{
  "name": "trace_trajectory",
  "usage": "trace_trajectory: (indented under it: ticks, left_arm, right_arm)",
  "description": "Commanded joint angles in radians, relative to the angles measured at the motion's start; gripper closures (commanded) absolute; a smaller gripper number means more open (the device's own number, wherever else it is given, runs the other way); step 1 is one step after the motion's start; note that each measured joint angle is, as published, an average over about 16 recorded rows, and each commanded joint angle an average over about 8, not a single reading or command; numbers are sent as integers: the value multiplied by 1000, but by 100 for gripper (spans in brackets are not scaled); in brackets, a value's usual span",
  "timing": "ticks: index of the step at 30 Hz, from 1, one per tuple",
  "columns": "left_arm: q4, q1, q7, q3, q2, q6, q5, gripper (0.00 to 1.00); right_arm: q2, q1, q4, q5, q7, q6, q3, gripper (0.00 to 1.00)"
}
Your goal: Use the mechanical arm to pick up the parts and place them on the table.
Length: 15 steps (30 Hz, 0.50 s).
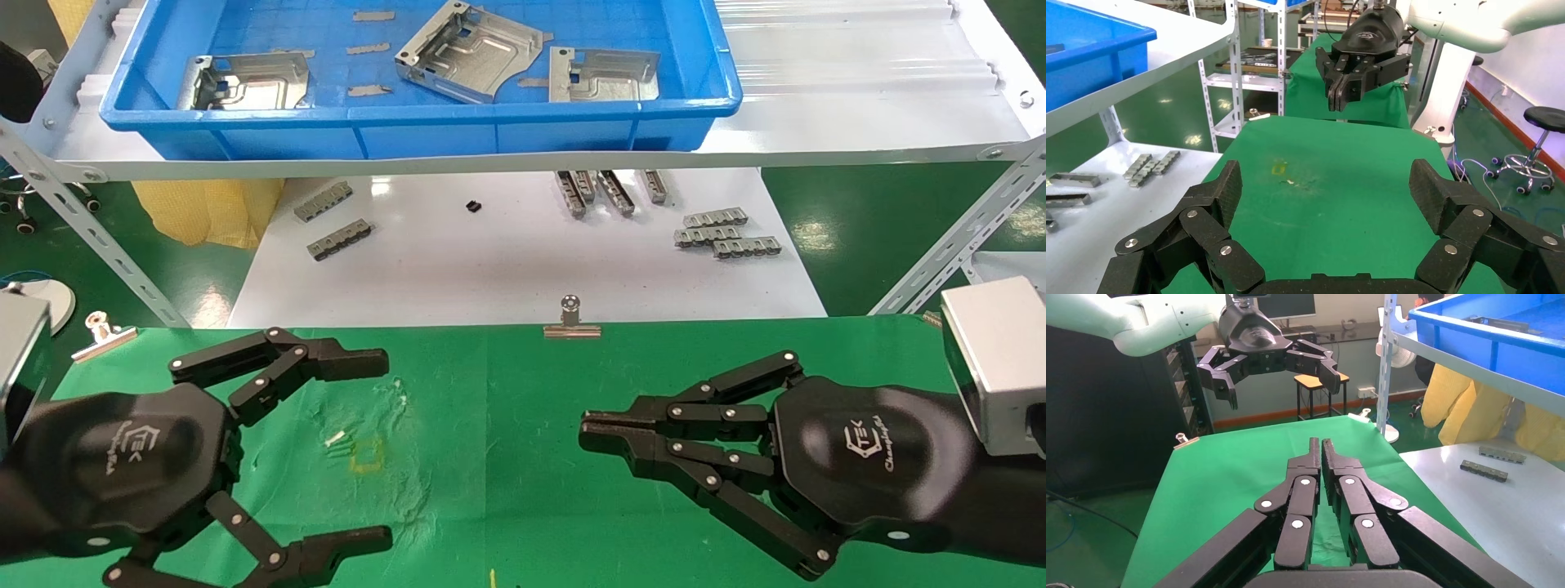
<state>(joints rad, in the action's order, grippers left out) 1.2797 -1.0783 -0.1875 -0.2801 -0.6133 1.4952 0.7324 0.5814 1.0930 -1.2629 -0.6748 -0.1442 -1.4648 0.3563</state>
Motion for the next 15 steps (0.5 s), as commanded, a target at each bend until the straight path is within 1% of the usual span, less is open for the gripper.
trace_trajectory:
  ticks: [1,6,9,12,15]
  left_arm:
    - [0,0,0,0,0,0,0,0]
    - [1,-7,-2,1,0,-4,1,0]
    - [-3,-40,-12,0,-8,-20,14,0]
    - [-21,-108,-31,-8,-30,-50,47,0]
    - [-74,-215,-59,-29,-73,-92,104,0]
  right_arm:
    - [0,0,0,0,0,0,0,100]
    - [0,0,0,0,0,0,0,100]
    - [0,0,0,0,0,0,0,100]
    - [0,0,0,0,0,0,0,100]
    - [0,0,0,0,0,0,0,100]
